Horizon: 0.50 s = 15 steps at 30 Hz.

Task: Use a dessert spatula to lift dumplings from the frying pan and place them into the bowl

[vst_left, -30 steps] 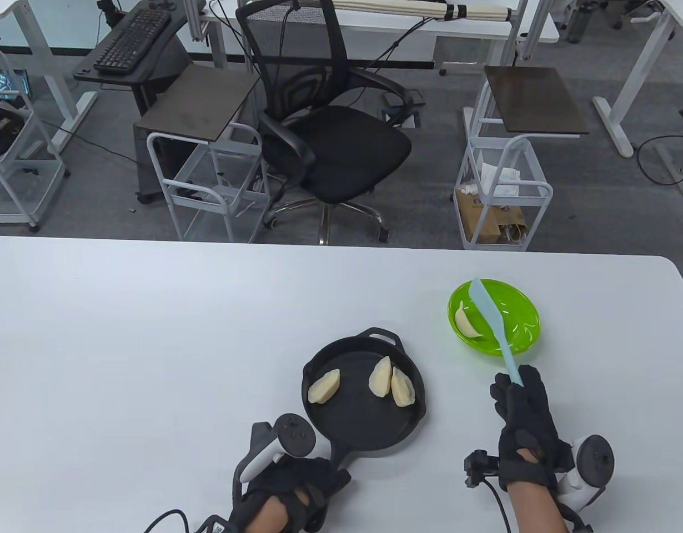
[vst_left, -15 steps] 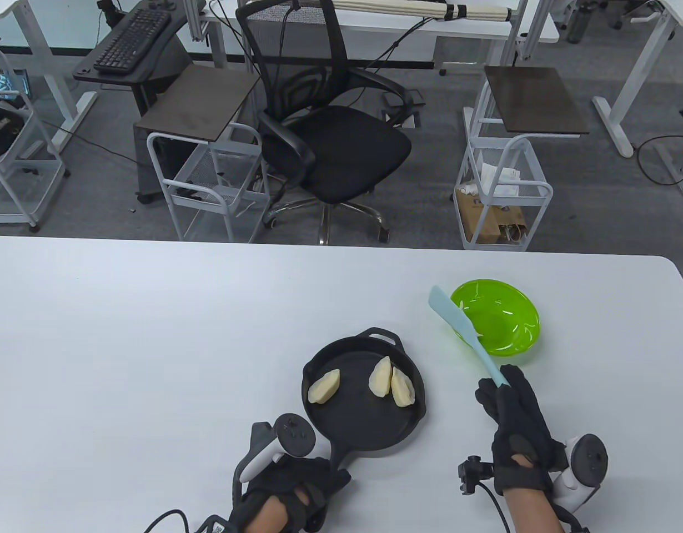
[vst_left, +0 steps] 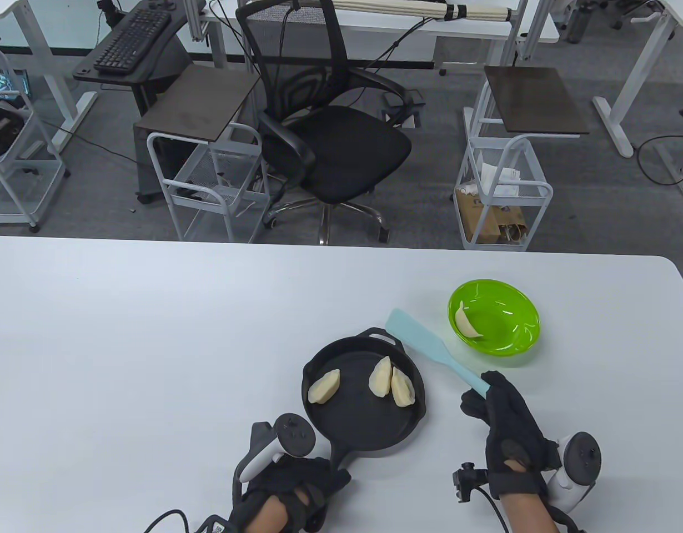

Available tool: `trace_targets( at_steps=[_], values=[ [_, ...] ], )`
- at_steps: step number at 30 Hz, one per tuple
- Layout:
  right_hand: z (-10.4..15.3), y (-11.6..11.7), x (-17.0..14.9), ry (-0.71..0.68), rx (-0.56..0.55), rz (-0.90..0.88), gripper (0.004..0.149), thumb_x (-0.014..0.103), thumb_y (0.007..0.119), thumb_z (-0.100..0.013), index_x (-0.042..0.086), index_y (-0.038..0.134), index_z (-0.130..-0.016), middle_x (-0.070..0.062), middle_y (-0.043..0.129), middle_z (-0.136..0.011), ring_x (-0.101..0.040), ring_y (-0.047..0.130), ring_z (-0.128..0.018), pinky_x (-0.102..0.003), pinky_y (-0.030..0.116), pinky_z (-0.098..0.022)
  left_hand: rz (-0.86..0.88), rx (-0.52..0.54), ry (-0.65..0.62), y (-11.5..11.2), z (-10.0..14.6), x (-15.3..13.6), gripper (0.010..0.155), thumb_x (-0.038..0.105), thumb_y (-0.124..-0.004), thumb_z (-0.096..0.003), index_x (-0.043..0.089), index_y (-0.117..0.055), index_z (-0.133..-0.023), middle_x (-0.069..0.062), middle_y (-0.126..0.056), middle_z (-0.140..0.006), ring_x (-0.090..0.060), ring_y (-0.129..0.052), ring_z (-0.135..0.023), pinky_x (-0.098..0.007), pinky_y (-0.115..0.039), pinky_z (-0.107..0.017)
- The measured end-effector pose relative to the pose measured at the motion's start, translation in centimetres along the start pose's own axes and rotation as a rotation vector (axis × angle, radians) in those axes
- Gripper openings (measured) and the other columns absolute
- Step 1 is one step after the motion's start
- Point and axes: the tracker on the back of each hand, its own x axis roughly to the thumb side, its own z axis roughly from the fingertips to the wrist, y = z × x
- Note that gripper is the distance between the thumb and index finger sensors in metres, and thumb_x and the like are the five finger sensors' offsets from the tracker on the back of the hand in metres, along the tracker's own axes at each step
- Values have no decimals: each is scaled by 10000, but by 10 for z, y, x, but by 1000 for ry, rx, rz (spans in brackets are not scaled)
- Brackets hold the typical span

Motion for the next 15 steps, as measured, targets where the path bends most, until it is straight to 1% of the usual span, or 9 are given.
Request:
trace_targets(
  at_steps=[7, 8, 15],
  values=[
    [1, 5, 0, 5, 48, 59, 577, 440, 758, -576, -16, 728, -929, -265, 952, -665, -448, 949, -517, -649, 636, -631, 0, 0, 0, 0, 0, 0, 612, 725, -683, -445, 297, -820, -859, 60, -1101, -441, -190, -1041, -294, -445, -838, -334],
    [1, 6, 0, 8, 57, 63, 577, 441, 759, -576, -17, 731, -925, -284, 954, -652, -447, 951, -511, -648, 639, -630, 0, 0, 0, 0, 0, 0, 612, 725, -684, -445, 296, -820, -860, 58, -1101, -442, -191, -1040, -294, -445, -837, -334],
    [2, 12, 0, 13, 100, 91, 581, 446, 764, -575, -31, 747, -907, -278, 970, -624, -443, 962, -480, -644, 651, -621, 0, 0, 0, 0, 0, 0, 612, 725, -684, -445, 296, -820, -860, 61, -1101, -442, -192, -1041, -294, -447, -836, -335]
  ],
)
